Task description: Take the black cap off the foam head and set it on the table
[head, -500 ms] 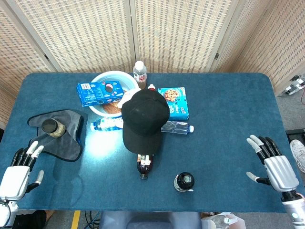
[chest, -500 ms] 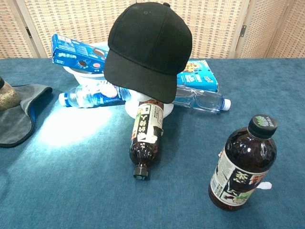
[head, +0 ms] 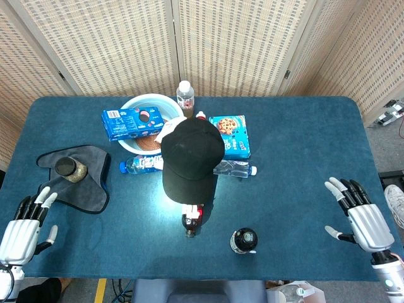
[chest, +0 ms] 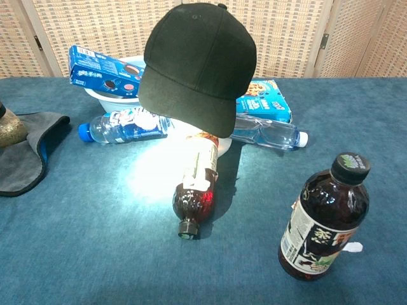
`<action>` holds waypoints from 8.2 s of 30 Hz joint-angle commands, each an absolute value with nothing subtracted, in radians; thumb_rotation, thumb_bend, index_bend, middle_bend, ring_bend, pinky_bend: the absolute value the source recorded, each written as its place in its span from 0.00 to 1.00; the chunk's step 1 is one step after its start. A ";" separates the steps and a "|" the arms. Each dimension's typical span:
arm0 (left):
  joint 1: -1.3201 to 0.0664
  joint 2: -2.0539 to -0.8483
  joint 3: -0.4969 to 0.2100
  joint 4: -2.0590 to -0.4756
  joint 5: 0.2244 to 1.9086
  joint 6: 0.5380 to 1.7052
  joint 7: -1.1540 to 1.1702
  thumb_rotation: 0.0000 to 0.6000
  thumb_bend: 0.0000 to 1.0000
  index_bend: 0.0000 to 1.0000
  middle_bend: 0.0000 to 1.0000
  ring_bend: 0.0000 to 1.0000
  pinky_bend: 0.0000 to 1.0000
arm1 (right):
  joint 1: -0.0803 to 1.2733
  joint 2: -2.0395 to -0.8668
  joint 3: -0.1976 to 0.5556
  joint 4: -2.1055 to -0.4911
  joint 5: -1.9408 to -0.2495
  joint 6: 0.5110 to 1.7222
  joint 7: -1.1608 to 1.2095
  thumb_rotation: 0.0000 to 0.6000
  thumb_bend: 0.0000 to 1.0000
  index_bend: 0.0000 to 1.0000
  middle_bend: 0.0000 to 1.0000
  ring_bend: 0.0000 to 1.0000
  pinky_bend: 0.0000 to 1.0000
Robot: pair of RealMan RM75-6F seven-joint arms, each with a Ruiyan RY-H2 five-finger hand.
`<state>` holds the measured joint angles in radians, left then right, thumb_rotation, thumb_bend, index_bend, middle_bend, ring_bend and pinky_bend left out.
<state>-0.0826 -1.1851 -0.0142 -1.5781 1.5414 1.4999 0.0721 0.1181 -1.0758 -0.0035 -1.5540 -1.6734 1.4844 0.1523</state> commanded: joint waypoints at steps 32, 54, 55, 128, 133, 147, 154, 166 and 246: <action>-0.083 -1.175 -0.007 -1.599 1.558 1.505 0.088 1.00 0.44 0.00 0.00 0.00 0.00 | 0.461 -1.237 0.112 -1.456 -1.774 1.284 0.138 1.00 0.00 0.32 0.12 0.00 0.00; -0.078 -1.169 -0.007 -1.615 1.559 1.512 0.106 1.00 0.44 0.00 0.00 0.00 0.00 | 0.635 -1.490 0.106 -1.251 -1.872 1.344 0.128 1.00 0.00 0.20 0.10 0.00 0.00; -0.078 -1.169 -0.007 -1.617 1.559 1.512 0.107 1.00 0.44 0.00 0.00 0.00 0.00 | 0.639 -1.493 0.103 -1.249 -1.877 1.346 0.125 1.00 0.00 0.19 0.09 0.00 0.00; -0.088 -1.168 -0.012 -1.619 1.549 1.492 0.111 1.00 0.44 0.00 0.00 0.00 0.00 | 0.845 -1.926 0.019 -0.512 -1.861 1.646 0.265 1.00 0.21 0.30 0.20 0.00 0.00; -0.085 -1.166 -0.010 -1.619 1.543 1.492 0.111 1.00 0.44 0.00 0.00 0.00 0.00 | 0.845 -1.942 0.002 -0.470 -1.869 1.685 0.270 1.00 0.21 0.30 0.16 0.00 0.00; -0.085 -1.166 -0.009 -1.618 1.540 1.489 0.109 1.00 0.44 0.00 0.00 0.00 0.00 | 0.842 -1.979 -0.032 -0.398 -1.861 1.714 0.271 1.00 0.11 0.13 0.04 0.00 0.00; -0.085 -1.167 -0.008 -1.617 1.538 1.486 0.107 1.00 0.44 0.00 0.00 0.00 0.00 | 0.844 -1.981 -0.054 -0.387 -1.863 1.701 0.261 1.00 0.11 0.13 0.04 0.00 0.00; -0.084 -1.164 -0.007 -1.620 1.539 1.487 0.102 1.00 0.44 0.00 0.00 0.00 0.00 | 0.879 -2.026 -0.041 -0.342 -1.836 1.692 0.243 1.00 0.19 0.13 0.05 0.00 0.00; -0.088 -1.154 -0.003 -1.616 1.569 1.496 0.063 1.00 0.44 0.00 0.00 0.00 0.00 | 1.020 -1.681 0.401 -0.736 -1.520 1.862 0.177 1.00 0.51 0.83 0.35 0.09 0.00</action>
